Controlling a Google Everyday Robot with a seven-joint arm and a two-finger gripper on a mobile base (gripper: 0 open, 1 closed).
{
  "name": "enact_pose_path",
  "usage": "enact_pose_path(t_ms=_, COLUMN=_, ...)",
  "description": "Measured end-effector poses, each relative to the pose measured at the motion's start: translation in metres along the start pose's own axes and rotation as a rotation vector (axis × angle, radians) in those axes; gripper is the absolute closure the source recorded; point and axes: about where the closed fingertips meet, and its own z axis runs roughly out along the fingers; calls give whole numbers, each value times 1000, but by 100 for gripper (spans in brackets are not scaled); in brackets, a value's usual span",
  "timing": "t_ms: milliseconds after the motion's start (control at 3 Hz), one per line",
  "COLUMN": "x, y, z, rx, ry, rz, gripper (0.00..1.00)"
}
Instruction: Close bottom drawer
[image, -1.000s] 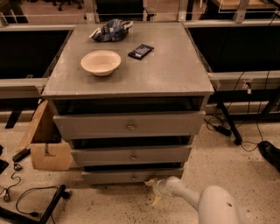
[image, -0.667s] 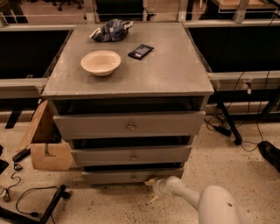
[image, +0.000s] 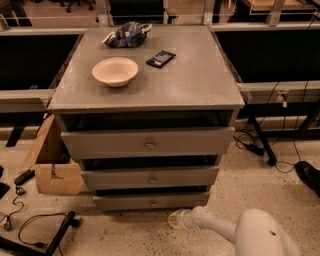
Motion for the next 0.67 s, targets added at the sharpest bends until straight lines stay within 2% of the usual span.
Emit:
enact_pose_path(t_ms=333, x=56, y=-11, z=-81, rx=38, ry=159, rz=-16, gripper=96)
enact_pose_path(t_ms=667, x=75, y=-61, z=-151, rx=101, ry=271, rz=15, gripper=100)
